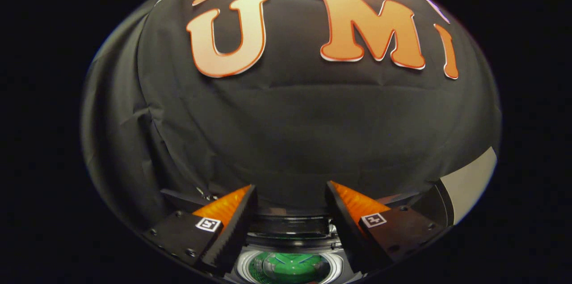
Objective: Put the clothes into the washing machine and then close the washing machine lid.
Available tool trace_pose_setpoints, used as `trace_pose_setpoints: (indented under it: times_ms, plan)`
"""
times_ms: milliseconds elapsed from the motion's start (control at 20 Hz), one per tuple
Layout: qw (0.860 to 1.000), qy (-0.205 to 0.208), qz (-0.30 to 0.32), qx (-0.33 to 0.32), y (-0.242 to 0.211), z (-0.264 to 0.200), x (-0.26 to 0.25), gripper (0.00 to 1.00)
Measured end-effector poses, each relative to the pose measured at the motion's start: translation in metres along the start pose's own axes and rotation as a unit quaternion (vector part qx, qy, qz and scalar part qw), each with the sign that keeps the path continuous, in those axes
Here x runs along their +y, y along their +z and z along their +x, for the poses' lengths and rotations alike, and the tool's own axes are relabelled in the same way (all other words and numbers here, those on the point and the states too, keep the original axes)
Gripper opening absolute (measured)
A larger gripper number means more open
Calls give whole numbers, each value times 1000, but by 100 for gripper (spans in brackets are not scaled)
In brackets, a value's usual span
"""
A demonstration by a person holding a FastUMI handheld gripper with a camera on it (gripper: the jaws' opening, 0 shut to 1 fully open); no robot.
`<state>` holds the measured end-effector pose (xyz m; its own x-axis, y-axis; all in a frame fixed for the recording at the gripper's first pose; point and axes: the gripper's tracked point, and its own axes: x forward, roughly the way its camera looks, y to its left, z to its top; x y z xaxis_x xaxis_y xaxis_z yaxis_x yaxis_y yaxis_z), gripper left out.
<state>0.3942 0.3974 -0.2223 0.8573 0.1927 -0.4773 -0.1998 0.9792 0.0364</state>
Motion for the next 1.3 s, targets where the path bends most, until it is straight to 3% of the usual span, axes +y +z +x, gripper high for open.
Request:
trace_pose_setpoints:
  times_ms: [500, 1300]
  plan:
    - [999, 0, -9, -35, -35, -62, 7, 99]
    - [999, 1, -12, -53, -80, -105, 13, 99]
